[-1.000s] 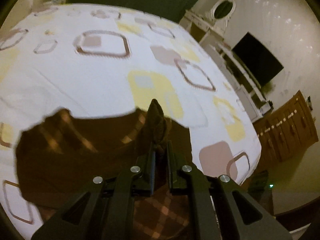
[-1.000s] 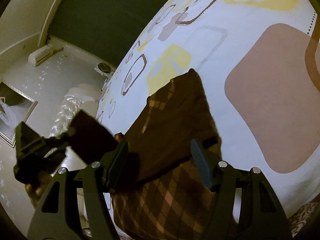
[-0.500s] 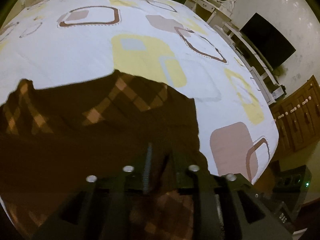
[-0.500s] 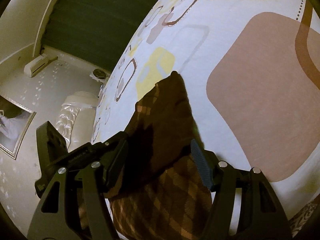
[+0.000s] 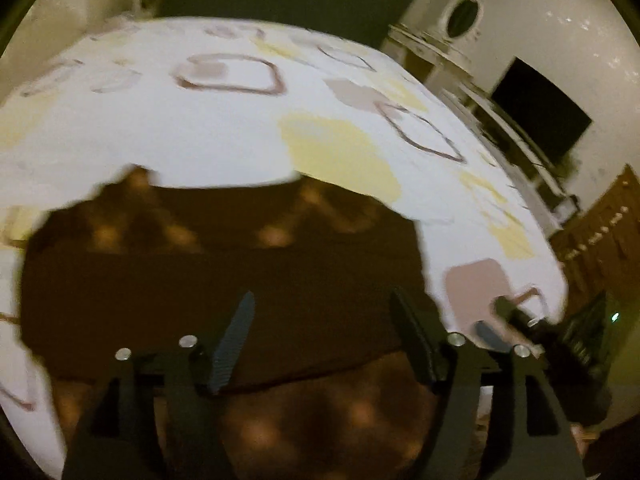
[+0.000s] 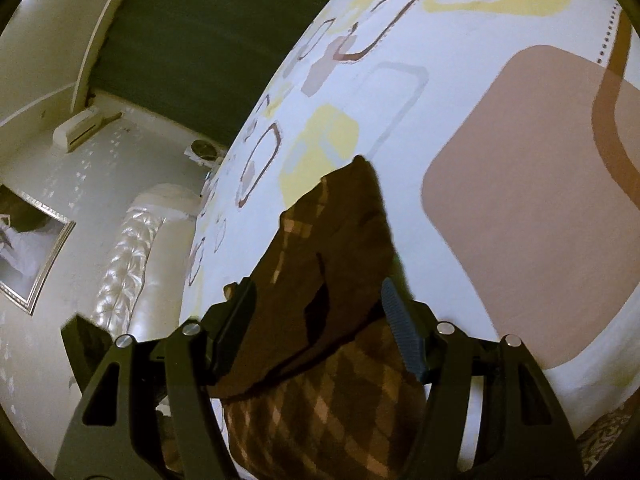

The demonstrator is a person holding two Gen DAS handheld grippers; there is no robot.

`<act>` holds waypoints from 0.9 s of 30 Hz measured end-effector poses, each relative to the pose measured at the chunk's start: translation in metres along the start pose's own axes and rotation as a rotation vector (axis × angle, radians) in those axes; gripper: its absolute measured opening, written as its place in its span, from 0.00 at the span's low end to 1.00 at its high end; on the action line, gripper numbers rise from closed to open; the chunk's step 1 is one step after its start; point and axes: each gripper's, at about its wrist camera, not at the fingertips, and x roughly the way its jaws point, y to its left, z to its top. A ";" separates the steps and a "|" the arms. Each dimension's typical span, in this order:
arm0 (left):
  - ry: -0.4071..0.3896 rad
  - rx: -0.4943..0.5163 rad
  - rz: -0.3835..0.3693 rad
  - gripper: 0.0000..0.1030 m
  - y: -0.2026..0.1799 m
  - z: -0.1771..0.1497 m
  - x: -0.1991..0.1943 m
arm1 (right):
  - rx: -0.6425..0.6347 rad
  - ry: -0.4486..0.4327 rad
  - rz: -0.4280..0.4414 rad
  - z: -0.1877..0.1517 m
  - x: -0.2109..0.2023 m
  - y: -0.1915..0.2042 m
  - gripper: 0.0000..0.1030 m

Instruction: Fold small clothes

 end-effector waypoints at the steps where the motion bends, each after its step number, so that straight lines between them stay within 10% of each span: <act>1: -0.015 -0.003 0.026 0.72 0.009 -0.002 -0.006 | -0.006 0.007 0.003 -0.001 0.002 0.002 0.63; 12: -0.113 -0.175 0.238 0.73 0.142 -0.033 -0.069 | -0.091 0.116 -0.039 -0.004 0.038 0.026 0.63; 27: -0.078 -0.318 0.189 0.73 0.183 -0.062 -0.062 | -0.069 0.292 -0.058 -0.007 0.107 0.024 0.63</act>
